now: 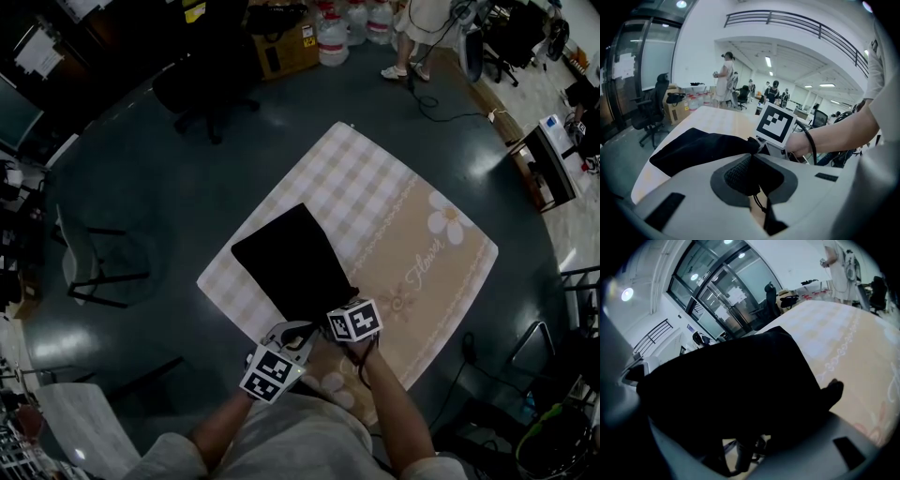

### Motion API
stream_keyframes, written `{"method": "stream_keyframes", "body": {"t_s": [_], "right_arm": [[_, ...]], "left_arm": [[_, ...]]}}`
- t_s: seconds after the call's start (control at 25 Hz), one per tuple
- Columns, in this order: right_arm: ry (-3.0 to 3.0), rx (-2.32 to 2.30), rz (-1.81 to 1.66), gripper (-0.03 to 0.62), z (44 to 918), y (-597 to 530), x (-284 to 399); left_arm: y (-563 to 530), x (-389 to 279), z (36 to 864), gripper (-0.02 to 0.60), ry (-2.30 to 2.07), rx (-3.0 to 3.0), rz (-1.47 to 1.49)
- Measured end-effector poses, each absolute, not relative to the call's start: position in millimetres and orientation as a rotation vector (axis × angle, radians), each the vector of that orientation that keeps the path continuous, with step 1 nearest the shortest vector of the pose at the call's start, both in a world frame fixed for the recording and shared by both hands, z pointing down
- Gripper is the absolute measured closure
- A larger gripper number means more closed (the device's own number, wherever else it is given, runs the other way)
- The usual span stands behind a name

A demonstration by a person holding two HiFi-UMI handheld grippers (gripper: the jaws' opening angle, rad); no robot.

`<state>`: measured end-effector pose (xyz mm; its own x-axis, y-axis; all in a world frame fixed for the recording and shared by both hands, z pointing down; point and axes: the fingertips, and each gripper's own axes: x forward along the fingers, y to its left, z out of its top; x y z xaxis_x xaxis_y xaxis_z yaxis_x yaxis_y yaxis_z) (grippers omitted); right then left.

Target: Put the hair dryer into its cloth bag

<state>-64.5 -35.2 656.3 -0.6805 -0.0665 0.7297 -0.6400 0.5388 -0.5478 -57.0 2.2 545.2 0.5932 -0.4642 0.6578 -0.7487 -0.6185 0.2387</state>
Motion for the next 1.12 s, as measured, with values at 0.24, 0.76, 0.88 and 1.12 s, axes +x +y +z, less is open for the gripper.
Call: {"method": "stream_keyframes", "body": {"t_s": [0.24, 0.76, 0.88, 1.12], "right_arm": [[-2.116, 0.582, 1.138, 0.368, 659, -40, -67], [-2.124, 0.584, 1.169, 0.367, 659, -48, -79], [-2.124, 0.597, 1.16, 0.367, 660, -51, -80], [-2.139, 0.614, 1.179, 0.365, 661, -56, -87]], "left_arm": [[2, -59, 550, 0.564, -0.958, 2.314, 0.757], [3, -65, 550, 0.563, -0.967, 2.304, 0.75], [2, -68, 551, 0.563, -0.971, 2.301, 0.749], [-1, -70, 551, 0.564, -0.975, 2.297, 0.747]]}}
